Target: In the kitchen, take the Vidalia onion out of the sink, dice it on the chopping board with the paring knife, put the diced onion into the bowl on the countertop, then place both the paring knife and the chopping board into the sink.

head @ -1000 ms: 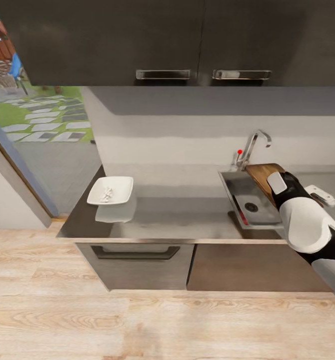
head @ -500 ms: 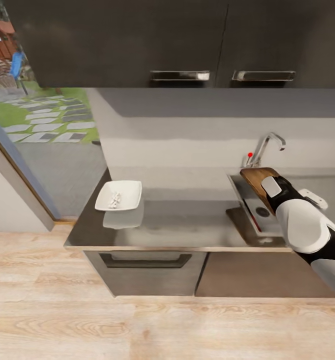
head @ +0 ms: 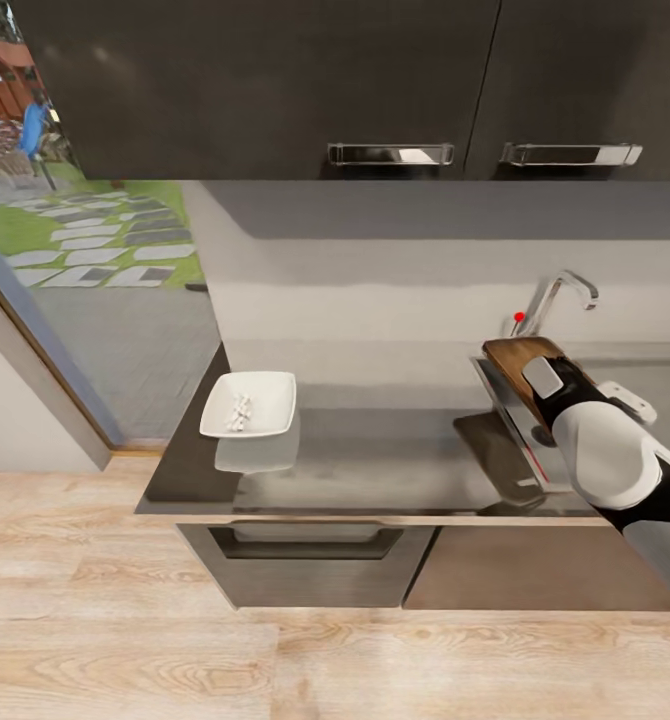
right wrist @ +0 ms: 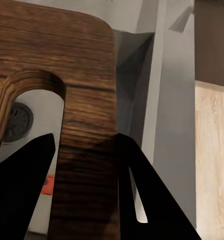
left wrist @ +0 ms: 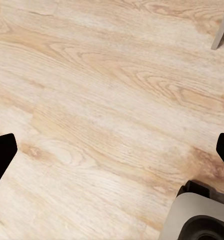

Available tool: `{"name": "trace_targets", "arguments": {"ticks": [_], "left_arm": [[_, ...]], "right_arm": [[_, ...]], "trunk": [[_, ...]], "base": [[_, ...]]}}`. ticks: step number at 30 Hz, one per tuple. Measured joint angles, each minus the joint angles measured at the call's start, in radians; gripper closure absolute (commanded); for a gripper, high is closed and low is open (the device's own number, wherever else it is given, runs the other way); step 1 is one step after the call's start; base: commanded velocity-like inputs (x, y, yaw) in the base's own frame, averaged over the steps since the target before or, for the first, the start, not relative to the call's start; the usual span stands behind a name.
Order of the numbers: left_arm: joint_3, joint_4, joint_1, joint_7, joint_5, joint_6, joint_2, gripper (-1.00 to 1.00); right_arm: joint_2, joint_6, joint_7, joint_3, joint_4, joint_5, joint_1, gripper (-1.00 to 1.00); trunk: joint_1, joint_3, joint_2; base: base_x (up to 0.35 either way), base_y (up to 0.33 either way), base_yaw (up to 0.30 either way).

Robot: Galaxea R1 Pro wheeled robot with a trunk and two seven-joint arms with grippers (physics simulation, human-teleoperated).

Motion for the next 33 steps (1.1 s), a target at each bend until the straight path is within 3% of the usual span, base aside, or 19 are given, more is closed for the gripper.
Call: {"name": "trace_targets", "arguments": {"ticks": [6, 15, 21, 30, 33], "left_arm": [[0.000, 0.000, 0.000, 0.000, 0.000, 0.000, 0.000, -1.00], [0.000, 0.000, 0.000, 0.001, 0.000, 0.000, 0.000, -1.00], [0.000, 0.000, 0.000, 0.001, 0.000, 0.000, 0.000, -1.00], [0.000, 0.000, 0.000, 0.001, 0.001, 0.000, 0.001, -1.00], [0.002, 0.000, 0.000, 0.001, 0.001, 0.000, 0.005, -1.00]], "right_arm": [[-0.005, -0.039, -0.001, -0.002, 0.008, 0.001, 0.007, 1.00], [-0.044, -0.045, -0.008, -0.005, 0.014, 0.000, 0.035, 1.00], [-0.047, -0.046, -0.009, -0.003, 0.014, -0.001, 0.076, 1.00], [-0.048, -0.092, -0.013, -0.002, 0.039, 0.000, 0.080, 1.00], [-0.048, -0.094, -0.054, -0.005, 0.039, 0.002, 0.080, 1.00]], "trunk": [[0.000, 0.000, 0.000], [0.000, 0.000, 0.000], [0.000, 0.000, 0.000], [0.000, 0.000, 0.000], [0.000, 0.000, 0.000]], "base": [[0.001, 0.001, 0.000], [0.000, 0.000, 0.000], [0.000, 0.000, 0.000], [0.021, -0.009, 0.000], [0.188, -0.022, 0.000]]}}
